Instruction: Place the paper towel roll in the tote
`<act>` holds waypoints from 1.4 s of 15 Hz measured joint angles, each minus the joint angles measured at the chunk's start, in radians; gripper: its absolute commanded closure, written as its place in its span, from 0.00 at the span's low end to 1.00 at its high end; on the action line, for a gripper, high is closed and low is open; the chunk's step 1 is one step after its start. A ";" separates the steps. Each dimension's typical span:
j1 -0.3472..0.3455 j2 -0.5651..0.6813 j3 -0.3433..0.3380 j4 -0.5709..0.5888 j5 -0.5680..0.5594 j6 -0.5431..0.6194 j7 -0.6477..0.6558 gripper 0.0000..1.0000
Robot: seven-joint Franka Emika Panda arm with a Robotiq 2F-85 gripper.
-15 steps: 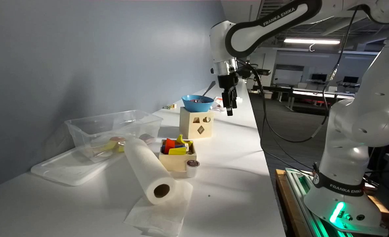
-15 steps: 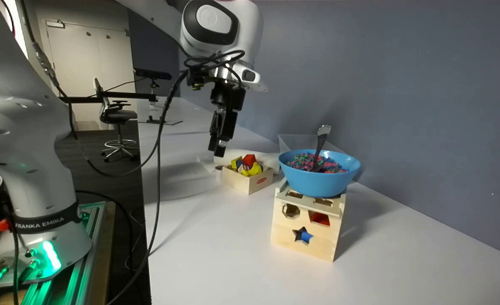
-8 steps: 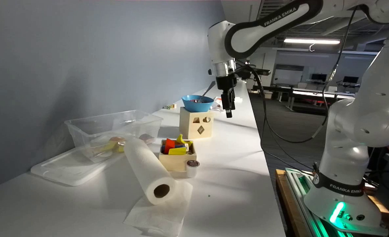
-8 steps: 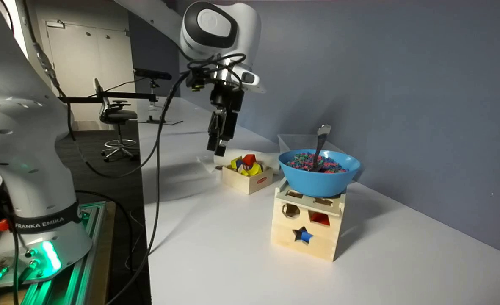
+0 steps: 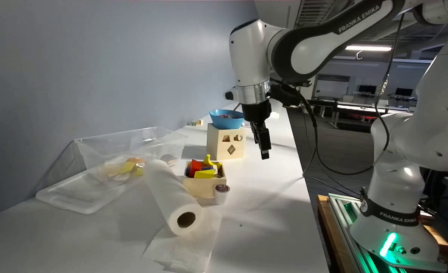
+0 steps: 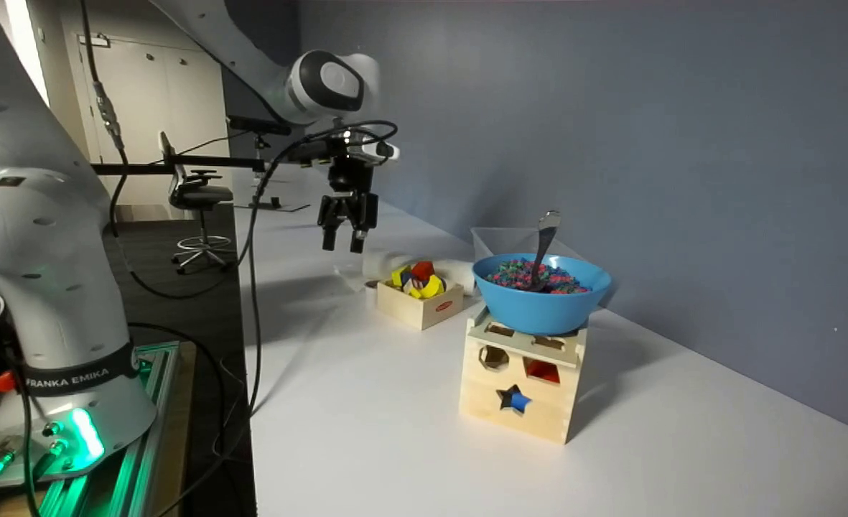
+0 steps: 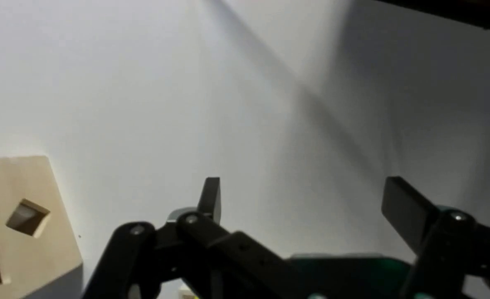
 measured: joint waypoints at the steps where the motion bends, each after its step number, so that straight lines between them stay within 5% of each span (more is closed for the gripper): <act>1: 0.025 0.003 0.023 0.000 -0.004 0.000 -0.004 0.00; 10: 0.087 0.021 0.067 0.004 -0.025 0.013 -0.075 0.00; 21: 0.173 0.165 0.137 0.013 -0.160 0.392 -0.286 0.00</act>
